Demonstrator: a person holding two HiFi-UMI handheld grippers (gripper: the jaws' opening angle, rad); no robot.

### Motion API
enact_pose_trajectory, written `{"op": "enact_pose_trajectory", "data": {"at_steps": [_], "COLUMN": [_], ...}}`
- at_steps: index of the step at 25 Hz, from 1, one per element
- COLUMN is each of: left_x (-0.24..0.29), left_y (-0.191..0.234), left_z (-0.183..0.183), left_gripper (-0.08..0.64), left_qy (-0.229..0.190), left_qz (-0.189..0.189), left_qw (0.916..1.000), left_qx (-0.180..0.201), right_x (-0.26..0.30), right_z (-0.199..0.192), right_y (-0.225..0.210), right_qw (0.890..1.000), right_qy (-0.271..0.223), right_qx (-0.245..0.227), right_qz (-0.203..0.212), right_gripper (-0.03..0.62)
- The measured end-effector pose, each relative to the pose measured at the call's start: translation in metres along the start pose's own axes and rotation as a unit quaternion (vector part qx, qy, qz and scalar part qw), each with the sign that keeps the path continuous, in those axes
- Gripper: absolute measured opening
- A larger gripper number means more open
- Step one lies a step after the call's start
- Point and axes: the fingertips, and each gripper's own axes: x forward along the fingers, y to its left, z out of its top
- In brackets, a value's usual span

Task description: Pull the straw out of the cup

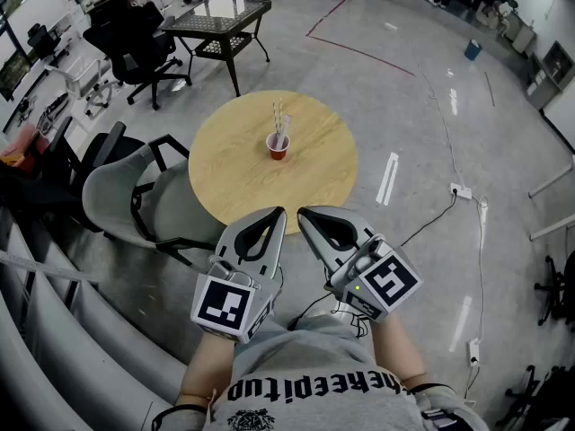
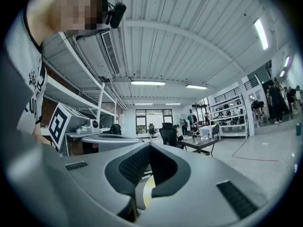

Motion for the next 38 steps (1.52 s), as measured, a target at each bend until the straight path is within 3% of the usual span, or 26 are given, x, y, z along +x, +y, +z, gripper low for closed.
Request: {"op": "enact_pose_trajectory", "data": {"at_steps": [22,27,38], "left_x": [0.010,0.014,0.040], "left_y": [-0.047,-0.047,0.004], "left_z": [-0.011,-0.015,-0.015], "left_gripper": [0.023,0.023,0.023], "left_qy": [0.010,0.014,0.001], "left_qz": [0.028,0.017,-0.026], "left_qw": [0.9996,0.9997,0.9997], "left_qx": [0.002,0.006,-0.001], "right_x": [-0.049,-0.047,0.002], "right_z": [-0.014,-0.021,-0.017], "right_y": [-0.013,-0.017,-0.040], "right_qw": [1.000,0.999,0.999], "right_qy": [-0.010,-0.010,-0.005], "right_qx": [0.017,0.027,0.022], "right_qz": [0.022,0.013,-0.029], "right_gripper": [0.009,0.009,0.011]}}
